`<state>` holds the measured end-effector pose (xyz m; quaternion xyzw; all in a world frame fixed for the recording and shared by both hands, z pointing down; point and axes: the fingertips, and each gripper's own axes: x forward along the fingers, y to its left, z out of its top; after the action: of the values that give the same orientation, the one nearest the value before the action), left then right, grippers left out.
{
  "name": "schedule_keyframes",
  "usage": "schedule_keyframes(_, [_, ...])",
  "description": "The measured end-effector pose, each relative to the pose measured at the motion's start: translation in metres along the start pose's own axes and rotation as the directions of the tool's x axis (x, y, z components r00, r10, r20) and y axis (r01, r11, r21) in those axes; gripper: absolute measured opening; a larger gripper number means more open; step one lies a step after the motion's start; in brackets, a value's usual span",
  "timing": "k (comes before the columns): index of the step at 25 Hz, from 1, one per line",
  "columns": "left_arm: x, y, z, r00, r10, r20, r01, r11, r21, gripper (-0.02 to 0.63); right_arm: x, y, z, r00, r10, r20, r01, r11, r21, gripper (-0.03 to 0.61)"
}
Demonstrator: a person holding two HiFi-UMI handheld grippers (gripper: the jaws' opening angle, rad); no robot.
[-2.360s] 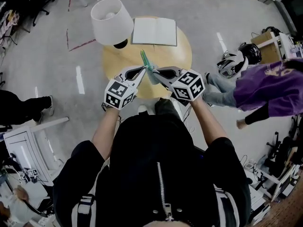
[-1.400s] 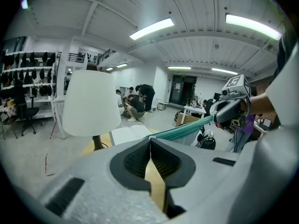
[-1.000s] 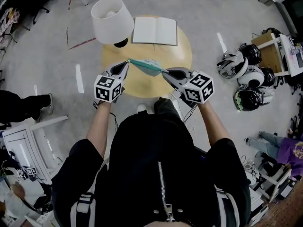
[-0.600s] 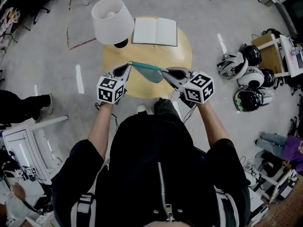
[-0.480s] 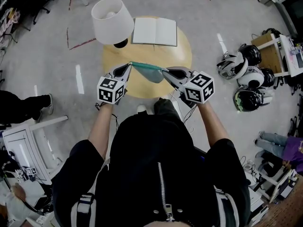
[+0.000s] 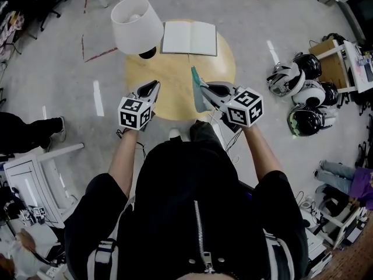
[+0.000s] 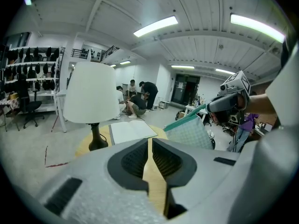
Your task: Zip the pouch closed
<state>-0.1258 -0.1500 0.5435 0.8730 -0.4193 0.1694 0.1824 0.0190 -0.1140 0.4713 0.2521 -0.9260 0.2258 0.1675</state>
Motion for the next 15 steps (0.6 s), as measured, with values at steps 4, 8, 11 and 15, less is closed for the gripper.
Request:
schedule_keyframes(4, [-0.002,-0.003,0.006,1.000,0.003,0.025,-0.003,1.000,0.009,0.005,-0.003,-0.009,-0.003,0.999,-0.034,0.011,0.033,0.999,0.023,0.017])
schedule_keyframes(8, [-0.007,-0.008,0.021,0.997,0.006,0.076,-0.008,1.000,0.030,0.003,-0.004,-0.015,-0.001,0.997,-0.066,0.041,0.064,0.997,0.046,0.017])
schedule_keyframes(11, [-0.011,-0.010,0.032,0.994,0.005,0.110,-0.010,0.999,0.046,0.003,-0.005,-0.018,0.005,0.993,-0.095,0.069,0.093,0.995,0.039,0.017])
schedule_keyframes(15, [-0.012,-0.012,0.044,0.991,0.006,0.134,-0.014,0.998,0.057,0.003,-0.008,-0.023,0.014,0.984,-0.139,0.108,0.138,0.990,0.010,0.017])
